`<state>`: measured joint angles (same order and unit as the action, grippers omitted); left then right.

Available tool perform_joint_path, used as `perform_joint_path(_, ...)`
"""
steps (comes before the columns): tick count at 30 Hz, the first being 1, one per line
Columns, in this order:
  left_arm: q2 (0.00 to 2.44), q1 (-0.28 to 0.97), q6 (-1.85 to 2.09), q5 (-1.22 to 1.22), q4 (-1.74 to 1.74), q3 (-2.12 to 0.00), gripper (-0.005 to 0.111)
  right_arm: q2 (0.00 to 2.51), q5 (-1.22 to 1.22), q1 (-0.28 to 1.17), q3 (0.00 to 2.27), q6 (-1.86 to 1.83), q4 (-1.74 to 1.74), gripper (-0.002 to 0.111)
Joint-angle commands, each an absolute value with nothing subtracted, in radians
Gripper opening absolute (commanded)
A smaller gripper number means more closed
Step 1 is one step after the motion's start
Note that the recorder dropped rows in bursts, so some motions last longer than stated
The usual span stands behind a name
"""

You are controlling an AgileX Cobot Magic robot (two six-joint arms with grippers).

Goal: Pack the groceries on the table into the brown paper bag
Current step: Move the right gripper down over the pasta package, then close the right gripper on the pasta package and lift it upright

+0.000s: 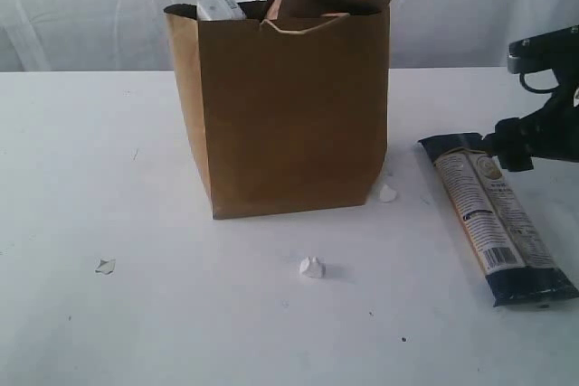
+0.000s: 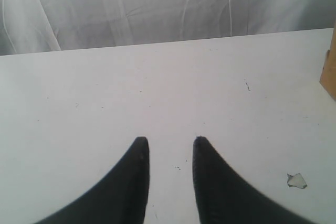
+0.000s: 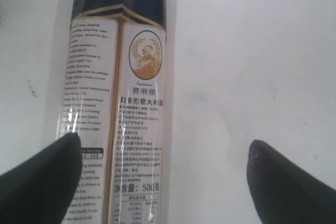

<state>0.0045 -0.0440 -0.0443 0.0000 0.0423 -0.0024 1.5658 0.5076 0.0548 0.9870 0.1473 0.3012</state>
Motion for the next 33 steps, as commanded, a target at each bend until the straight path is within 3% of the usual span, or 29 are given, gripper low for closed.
perform_joint_path(1, 0.0, -0.048, -0.047, 0.0, 0.034, 0.0, 0.035, 1.618, 0.429, 0.059, 0.983, 0.137, 0.3, 0.079)
perform_joint_path(7, 0.0, -0.048, -0.047, 0.0, 0.034, 0.0, 0.035, 1.713, 0.353, 0.063, 0.983, 0.137, 0.3, 0.079)
perform_joint_path(14, 0.0, -0.048, -0.045, 0.0, 0.034, 0.0, 0.035, 1.826, 0.335, 0.063, 0.983, 0.134, 0.265, 0.088)
perform_joint_path(33, 0.0, -0.048, -0.047, 0.0, 0.034, 0.0, 0.035, 1.947, 0.307, 0.092, 0.983, 0.134, 0.262, 0.088)
